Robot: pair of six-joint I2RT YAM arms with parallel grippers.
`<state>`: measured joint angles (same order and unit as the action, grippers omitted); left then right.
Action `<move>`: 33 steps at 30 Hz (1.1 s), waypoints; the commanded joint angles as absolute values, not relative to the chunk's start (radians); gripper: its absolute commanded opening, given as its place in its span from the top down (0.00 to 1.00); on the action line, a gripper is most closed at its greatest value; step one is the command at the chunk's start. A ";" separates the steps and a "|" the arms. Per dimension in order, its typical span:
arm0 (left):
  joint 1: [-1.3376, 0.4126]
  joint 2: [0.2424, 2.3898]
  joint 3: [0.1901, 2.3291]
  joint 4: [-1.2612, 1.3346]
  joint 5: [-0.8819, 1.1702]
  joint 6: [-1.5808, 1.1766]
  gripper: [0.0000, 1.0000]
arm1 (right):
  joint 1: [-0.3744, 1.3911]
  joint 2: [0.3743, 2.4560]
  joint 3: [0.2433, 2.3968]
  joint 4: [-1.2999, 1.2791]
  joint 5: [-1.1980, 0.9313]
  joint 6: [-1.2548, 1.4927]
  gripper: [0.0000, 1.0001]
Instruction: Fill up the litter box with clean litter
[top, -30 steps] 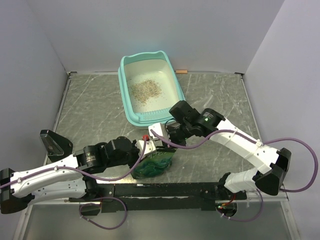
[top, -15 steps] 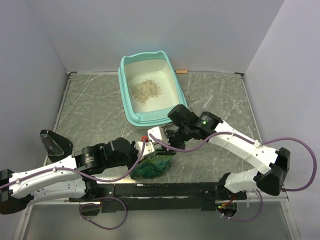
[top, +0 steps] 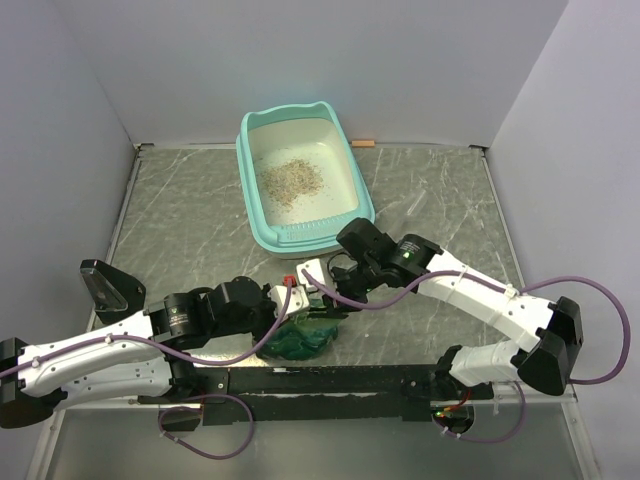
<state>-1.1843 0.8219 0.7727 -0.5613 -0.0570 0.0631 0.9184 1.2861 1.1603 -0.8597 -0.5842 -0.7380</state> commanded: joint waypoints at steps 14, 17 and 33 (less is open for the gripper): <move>-1.175 0.818 0.793 -0.459 -0.100 0.028 0.99 | 0.959 1.197 1.092 -0.727 -0.730 -0.707 0.00; -1.177 0.818 0.792 -0.457 -0.097 0.028 0.99 | 0.959 1.155 1.098 -0.716 -0.709 -0.695 0.00; -1.175 0.873 0.949 -0.477 -0.219 0.008 0.30 | 0.868 1.040 1.258 -0.661 0.142 -0.027 0.00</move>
